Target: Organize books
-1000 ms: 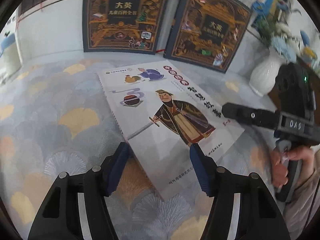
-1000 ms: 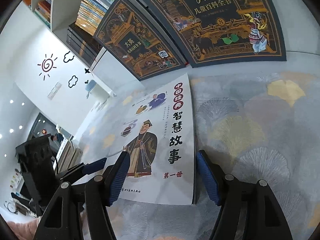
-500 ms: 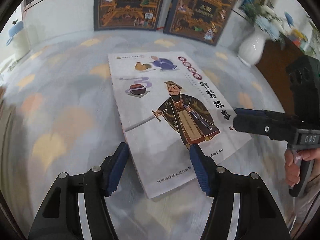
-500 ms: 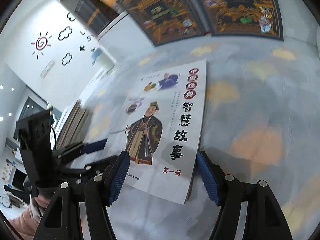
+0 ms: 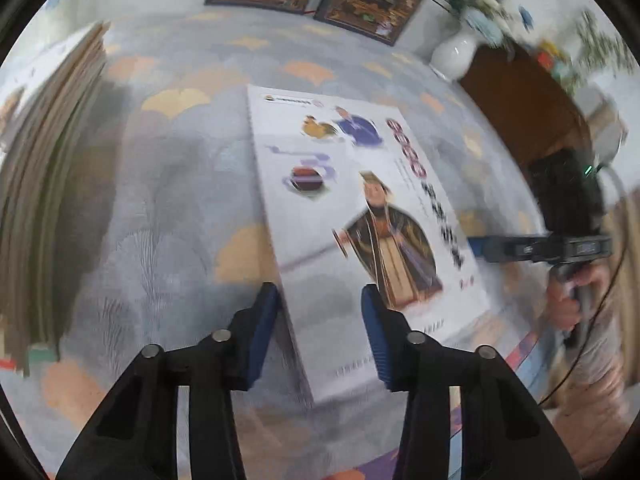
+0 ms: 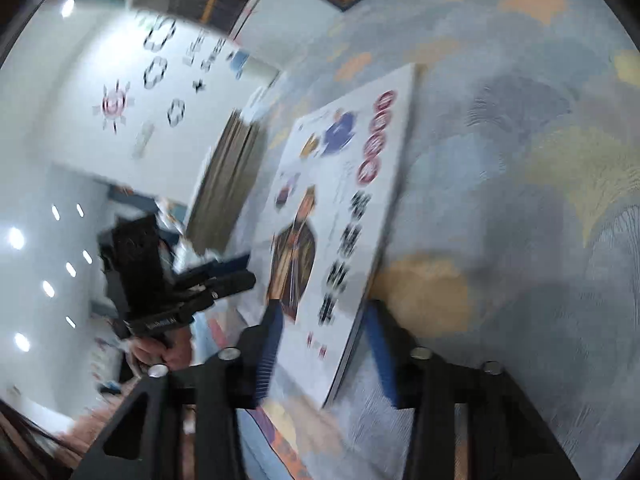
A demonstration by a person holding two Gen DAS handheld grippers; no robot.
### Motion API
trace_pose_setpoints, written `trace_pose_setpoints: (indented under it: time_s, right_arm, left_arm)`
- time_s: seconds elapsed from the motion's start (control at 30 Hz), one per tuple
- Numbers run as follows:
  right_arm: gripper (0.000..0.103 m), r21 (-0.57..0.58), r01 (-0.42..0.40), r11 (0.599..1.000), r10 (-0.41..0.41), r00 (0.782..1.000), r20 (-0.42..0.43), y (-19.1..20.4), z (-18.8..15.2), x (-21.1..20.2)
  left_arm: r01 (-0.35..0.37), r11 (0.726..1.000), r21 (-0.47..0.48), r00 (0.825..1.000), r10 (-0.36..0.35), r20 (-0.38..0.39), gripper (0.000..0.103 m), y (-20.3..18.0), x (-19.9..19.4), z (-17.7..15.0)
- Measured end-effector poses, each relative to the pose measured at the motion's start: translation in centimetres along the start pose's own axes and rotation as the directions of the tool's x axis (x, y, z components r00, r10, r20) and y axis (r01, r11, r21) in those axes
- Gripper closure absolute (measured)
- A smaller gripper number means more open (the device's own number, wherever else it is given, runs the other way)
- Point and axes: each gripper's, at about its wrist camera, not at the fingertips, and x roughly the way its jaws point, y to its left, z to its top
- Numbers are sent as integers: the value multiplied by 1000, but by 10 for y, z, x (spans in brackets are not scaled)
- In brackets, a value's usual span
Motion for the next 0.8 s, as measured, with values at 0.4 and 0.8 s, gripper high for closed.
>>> trace_pose_setpoints:
  time_s: [0.4, 0.8]
  right_arm:
    - [89, -66, 8, 998, -11, 999, -45, -1, 34, 21]
    - [94, -141, 25, 990, -21, 999, 33, 3, 26, 18]
  left_arm:
    - [97, 985, -141, 995, -99, -3, 86, 30, 11, 18]
    - [58, 992, -108, 998, -55, 31, 85, 26, 10, 19]
